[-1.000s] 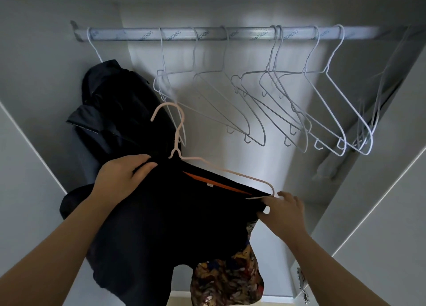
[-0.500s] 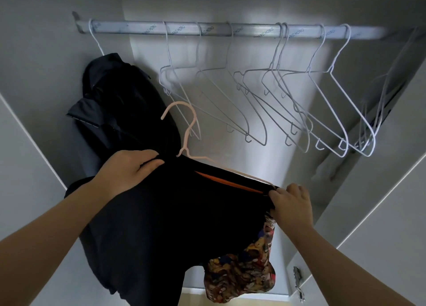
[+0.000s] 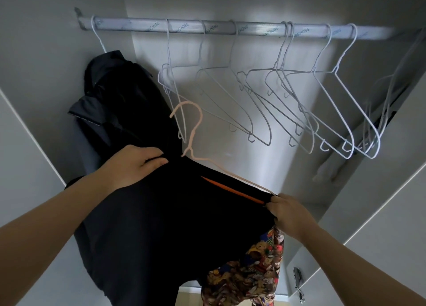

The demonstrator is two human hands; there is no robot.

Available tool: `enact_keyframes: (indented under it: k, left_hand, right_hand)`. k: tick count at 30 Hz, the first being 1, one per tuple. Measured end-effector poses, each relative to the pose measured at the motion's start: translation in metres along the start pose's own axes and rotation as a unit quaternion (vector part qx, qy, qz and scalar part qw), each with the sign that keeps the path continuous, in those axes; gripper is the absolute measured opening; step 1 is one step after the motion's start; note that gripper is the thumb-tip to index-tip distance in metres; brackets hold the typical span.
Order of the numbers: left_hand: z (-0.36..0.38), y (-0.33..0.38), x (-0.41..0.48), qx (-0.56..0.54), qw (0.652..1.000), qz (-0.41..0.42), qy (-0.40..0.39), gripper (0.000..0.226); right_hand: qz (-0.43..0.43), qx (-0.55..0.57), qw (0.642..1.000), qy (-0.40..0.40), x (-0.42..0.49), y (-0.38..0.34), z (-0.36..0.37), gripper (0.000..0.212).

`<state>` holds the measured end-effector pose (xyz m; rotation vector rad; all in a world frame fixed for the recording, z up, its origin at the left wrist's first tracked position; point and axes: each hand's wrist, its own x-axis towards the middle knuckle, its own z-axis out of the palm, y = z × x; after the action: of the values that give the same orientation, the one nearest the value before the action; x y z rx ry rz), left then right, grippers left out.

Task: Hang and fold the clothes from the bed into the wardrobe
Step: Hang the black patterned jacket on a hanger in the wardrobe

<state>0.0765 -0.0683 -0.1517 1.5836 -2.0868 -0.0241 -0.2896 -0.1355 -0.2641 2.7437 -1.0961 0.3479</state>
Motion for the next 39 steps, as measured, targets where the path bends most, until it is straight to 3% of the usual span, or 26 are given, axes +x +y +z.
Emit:
enact_keyframes:
  k: [5,9,11,14,16,20,25,28,30,32,34,36,37,39]
  left_hand:
    - [0.001,-0.005,0.001,-0.083,0.99,-0.094,0.067,0.018]
    - [0.0,-0.001,-0.009,-0.137,0.982,-0.113,0.061,0.051]
    - [-0.003,-0.001,-0.011,-0.157,0.979,-0.12,0.056,0.06]
    - [-0.006,0.0,-0.01,-0.094,0.991,-0.093,0.026,0.043]
    - [-0.008,-0.002,-0.009,-0.057,0.993,-0.099,0.007,0.018]
    - [-0.009,-0.003,-0.009,0.03,0.994,-0.078,-0.074,0.028]
    - [0.004,0.006,-0.004,0.054,0.997,-0.048,-0.008,0.029]
    - [0.012,0.011,-0.002,0.037,0.998,-0.037,0.031,0.057]
    - [0.019,0.015,0.0,0.022,0.998,-0.04,0.039,0.063]
    - [0.023,0.019,0.002,-0.004,0.999,-0.028,0.043,0.055]
    - [0.025,0.022,0.002,-0.041,0.997,-0.029,0.064,0.044]
    - [0.025,0.024,0.001,-0.072,0.992,-0.04,0.092,0.047]
    - [0.025,0.026,0.0,-0.079,0.991,-0.04,0.096,0.051]
    - [0.03,0.031,0.0,-0.089,0.992,-0.041,0.085,0.045]
  right_hand:
    - [0.02,-0.016,0.998,0.049,0.006,0.002,-0.011,0.043]
    - [0.046,-0.043,0.997,0.045,-0.002,0.005,-0.008,0.038]
    - [0.07,-0.057,0.996,0.018,-0.006,0.005,-0.006,0.046]
    - [0.1,-0.018,0.994,-0.029,-0.007,0.008,-0.005,0.026]
    - [0.082,-0.032,0.996,-0.023,-0.004,0.006,-0.009,0.031]
    - [0.043,-0.085,0.995,0.035,0.004,0.006,-0.023,0.034]
    - [-0.024,-0.034,0.998,0.054,0.024,-0.001,-0.024,0.035]
    - [-0.042,0.032,0.994,0.095,0.035,-0.013,-0.022,0.035]
    - [-0.038,0.098,0.987,0.118,0.039,-0.023,-0.023,0.029]
    - [0.007,0.165,0.977,0.138,0.042,-0.031,-0.028,0.017]
    - [0.134,0.226,0.955,0.138,0.04,-0.032,-0.038,0.04]
    - [0.267,0.293,0.916,0.062,0.033,-0.025,-0.052,0.073]
    - [0.303,0.298,0.905,0.012,0.03,-0.021,-0.057,0.077]
    - [0.305,0.234,0.92,-0.074,0.028,-0.022,-0.061,0.063]
